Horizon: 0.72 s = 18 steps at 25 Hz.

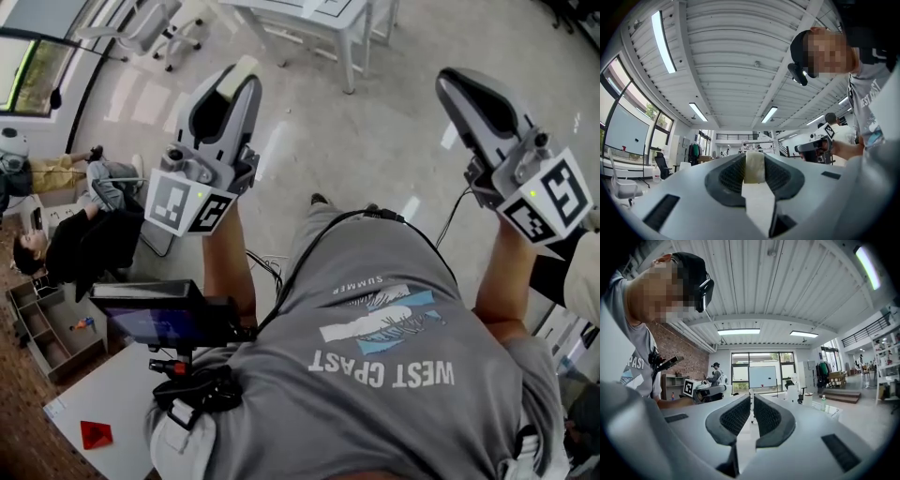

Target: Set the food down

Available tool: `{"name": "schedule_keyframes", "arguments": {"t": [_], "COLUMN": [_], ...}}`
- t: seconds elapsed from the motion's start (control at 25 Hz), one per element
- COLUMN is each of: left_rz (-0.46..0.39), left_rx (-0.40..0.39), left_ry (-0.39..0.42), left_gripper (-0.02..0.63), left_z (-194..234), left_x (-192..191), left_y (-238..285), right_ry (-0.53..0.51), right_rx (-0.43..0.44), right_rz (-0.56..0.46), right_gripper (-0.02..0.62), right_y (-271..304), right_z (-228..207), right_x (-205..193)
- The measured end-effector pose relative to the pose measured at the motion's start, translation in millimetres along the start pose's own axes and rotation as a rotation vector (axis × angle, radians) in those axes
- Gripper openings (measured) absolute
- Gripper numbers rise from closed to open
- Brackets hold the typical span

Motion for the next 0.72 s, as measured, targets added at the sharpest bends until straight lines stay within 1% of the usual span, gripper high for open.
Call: {"name": "schedule_keyframes", "arguments": {"t": [0.12,0.32,0.52,0.72], "left_rz": [0.02,0.027,0.02,0.003], "left_rx": [-0.016,-0.045,-0.084,-0.117], "left_ry": [0.021,0.016,0.021,0.017], "left_gripper": [0.103,0.103,0.103,0.103], "left_z": [10.8,40.1,56.2,88.9], "left_x": [0.3,-8.0,3.3,5.0], "left_y": [19.4,42.3,45.8,52.7], "right_ry": [0.022,0.038,0.043,0.037], "right_rx": [-0.012,-0.029,-0.07,-0.099], "right_rz": [0.006,0.013,0.007,0.011], "right_gripper": [0.008,0.008,0.008,0.008], "right_y": [11.7,38.0,48.6,75.1], "right_z": [-16.1,-35.5,-37.1,-37.6], "right_x": [-3.8,-7.5,4.9,12.9]}}
Point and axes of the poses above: the fingertips, and each gripper's own axes: y forward along the fingers, z to its left, x out of its top, the point moved 2 cm from there along -y, backward along the fingers, and after that the axes turned 8 degrees about z, right-handed, at the moved point
